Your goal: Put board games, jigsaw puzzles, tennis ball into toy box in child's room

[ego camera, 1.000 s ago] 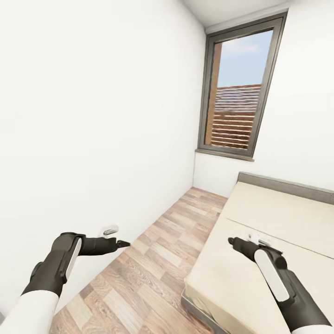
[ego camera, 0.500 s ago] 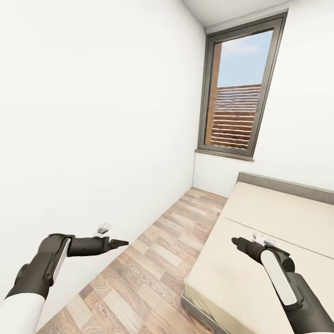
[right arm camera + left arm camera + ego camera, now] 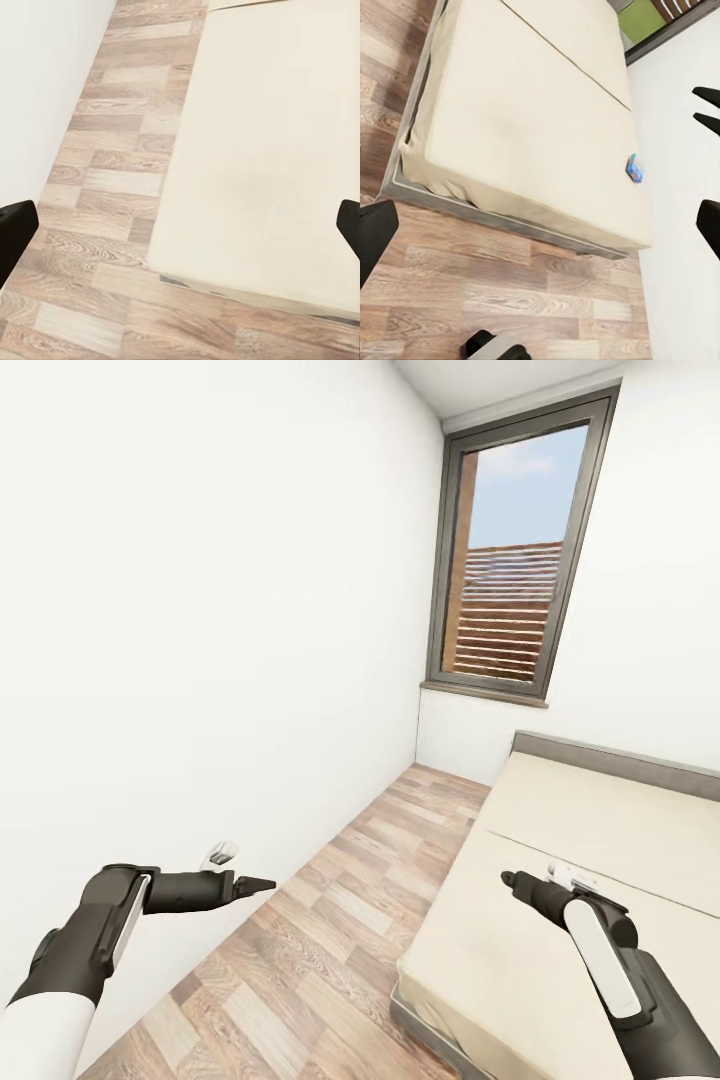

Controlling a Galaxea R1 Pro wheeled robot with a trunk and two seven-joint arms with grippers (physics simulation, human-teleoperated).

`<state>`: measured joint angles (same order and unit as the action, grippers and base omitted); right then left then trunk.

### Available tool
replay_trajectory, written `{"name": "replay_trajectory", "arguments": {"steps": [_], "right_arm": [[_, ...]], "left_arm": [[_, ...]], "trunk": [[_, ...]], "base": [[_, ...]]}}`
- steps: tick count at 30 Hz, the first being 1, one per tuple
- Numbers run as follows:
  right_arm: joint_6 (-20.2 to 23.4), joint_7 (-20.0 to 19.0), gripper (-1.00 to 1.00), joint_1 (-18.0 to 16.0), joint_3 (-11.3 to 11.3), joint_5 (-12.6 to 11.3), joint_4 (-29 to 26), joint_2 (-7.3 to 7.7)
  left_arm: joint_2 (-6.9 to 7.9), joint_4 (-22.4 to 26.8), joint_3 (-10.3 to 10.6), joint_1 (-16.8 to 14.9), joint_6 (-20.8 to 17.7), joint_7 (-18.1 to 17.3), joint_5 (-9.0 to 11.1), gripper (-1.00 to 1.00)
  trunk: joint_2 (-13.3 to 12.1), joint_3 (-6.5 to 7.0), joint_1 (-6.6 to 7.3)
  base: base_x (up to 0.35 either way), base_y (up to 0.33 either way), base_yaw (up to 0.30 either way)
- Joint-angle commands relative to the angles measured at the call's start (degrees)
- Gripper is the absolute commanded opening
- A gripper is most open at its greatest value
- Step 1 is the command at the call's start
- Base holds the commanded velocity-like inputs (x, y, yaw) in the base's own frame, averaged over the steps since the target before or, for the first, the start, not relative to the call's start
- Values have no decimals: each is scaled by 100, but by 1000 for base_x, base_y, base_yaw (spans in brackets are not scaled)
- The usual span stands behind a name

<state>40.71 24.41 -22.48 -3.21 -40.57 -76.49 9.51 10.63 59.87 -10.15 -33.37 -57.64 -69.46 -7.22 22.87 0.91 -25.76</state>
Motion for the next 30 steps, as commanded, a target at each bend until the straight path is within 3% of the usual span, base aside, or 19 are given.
{"name": "replay_trajectory", "arguments": {"steps": [1,12,30], "right_arm": [[16,54,100,-2,-1,-62,-6,1],[19,47,100,-2,-13,-73,-13,-2],[40,33,100,-2,-13,-80,17,-1]], "left_arm": [[-5,1,-12,-3,-46,-47,-60,100],[3,-1,-15,-3,-46,-29,-61,100],[-7,-1,-13,-1,-46,-22,-64,100]], "trunk": [[5,-3,-2],[5,-3,-2],[5,-3,-2]], "base": [[0,0,0],[0,0,-41],[0,0,-268]]}}
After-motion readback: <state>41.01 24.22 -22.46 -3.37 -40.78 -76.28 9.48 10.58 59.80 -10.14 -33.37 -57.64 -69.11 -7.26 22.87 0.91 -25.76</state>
